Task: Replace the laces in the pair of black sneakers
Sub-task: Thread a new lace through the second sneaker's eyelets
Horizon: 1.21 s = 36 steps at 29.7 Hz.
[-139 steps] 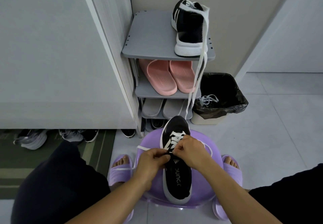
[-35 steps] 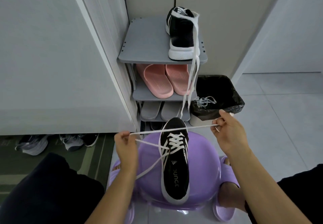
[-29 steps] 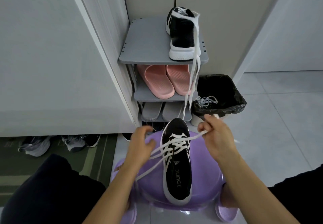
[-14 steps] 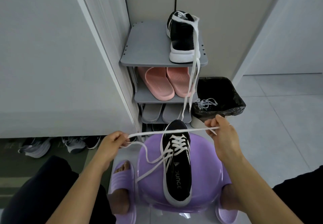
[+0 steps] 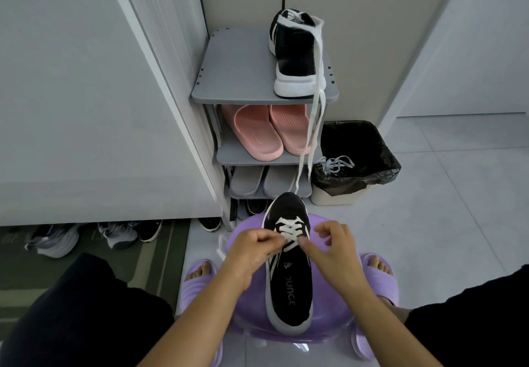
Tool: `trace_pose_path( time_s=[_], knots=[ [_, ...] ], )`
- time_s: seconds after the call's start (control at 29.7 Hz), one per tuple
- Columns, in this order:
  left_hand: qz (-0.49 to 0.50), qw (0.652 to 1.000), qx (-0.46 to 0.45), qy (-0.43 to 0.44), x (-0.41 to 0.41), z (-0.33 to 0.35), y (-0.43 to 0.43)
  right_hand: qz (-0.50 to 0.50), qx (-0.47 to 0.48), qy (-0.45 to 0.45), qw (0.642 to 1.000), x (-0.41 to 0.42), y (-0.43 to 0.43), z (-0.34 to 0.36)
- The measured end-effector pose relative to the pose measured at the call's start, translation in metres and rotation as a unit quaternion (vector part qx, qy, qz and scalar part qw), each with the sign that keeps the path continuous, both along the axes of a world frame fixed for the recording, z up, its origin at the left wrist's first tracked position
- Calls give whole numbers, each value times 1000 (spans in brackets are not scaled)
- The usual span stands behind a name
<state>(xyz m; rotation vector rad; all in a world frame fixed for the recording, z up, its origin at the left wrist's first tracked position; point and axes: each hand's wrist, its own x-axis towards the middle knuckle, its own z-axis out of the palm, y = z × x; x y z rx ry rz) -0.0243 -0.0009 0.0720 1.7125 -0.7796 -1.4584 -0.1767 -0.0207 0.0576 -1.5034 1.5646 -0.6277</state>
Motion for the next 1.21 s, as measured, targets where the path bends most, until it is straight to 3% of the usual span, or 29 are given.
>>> trace_pose_path(
  time_s=[0.07, 0.13, 0.27, 0.34, 0.51, 0.61, 0.74, 0.91, 1.21],
  knots=[
    [-56, 987, -21, -146, -15, -14, 10, 6, 30, 34, 999, -4, 13, -12],
    [-65, 981, -21, -183, -27, -21, 10, 0, 54, -4, 999, -6, 16, -14],
    [-4, 994, -9, -105, -30, -23, 5, -70, 105, -192, 973, -7, 17, -13],
    [8, 995, -6, -97, -31, -24, 2, -83, 107, -210, 968, -6, 19, -13],
    [17, 997, -11, -74, -32, -26, 2, -81, 82, -200, 973, -4, 21, -12],
    [5, 994, -25, -110, -34, -25, 0, -63, 53, -155, 984, -3, 24, -16],
    [37, 999, 1, -15, -35, -27, 3, -78, 53, -153, 984, -1, 25, -19],
    [62, 996, -32, -55, -41, -29, 7, -56, 29, -107, 992, -1, 26, -20],
    [-43, 997, -5, -71, -29, -31, 1, -55, 54, -130, 988, -2, 21, -16]
  ],
)
